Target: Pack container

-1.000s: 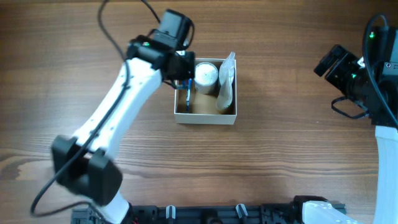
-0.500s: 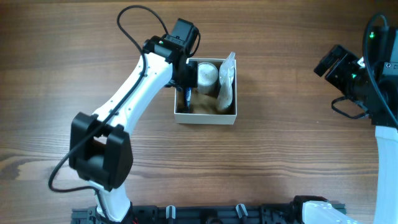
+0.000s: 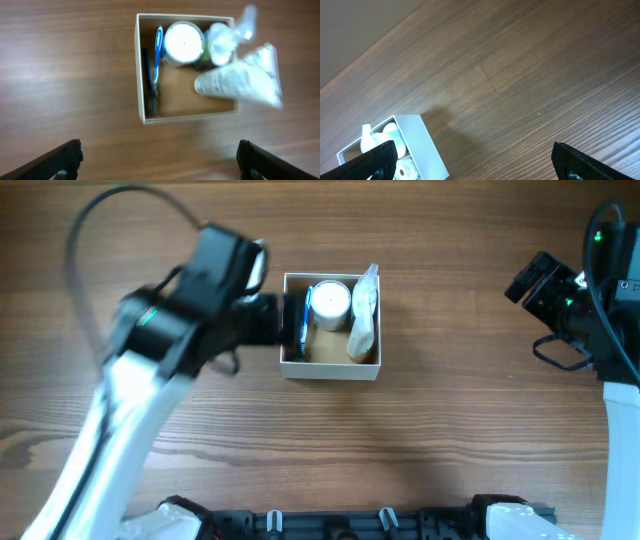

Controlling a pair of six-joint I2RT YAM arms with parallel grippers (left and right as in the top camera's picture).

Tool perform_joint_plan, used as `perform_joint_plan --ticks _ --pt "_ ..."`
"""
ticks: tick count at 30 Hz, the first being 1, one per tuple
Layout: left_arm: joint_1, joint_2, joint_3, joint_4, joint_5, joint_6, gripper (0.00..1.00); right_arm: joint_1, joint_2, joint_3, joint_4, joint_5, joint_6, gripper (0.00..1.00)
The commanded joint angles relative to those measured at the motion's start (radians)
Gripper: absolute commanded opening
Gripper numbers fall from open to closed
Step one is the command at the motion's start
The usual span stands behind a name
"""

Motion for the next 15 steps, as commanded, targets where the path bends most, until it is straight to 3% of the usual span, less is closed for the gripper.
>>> perform_joint_plan --ticks 1,6,15 --pt "0.007 -0.153 0.001 -0.024 -0.072 0.028 1.0 -0.004 0.011 0.008 0.002 0.006 0.016 1.0" --pt "0.008 -0.275 0.001 -0.027 -0.104 0.112 1.0 -0.004 0.011 0.008 0.002 0.006 0.016 1.0" --pt "0.008 -0.305 -0.014 -0.045 -0.208 0.111 1.0 -0.004 0.011 0.008 0.002 0.006 0.016 0.99"
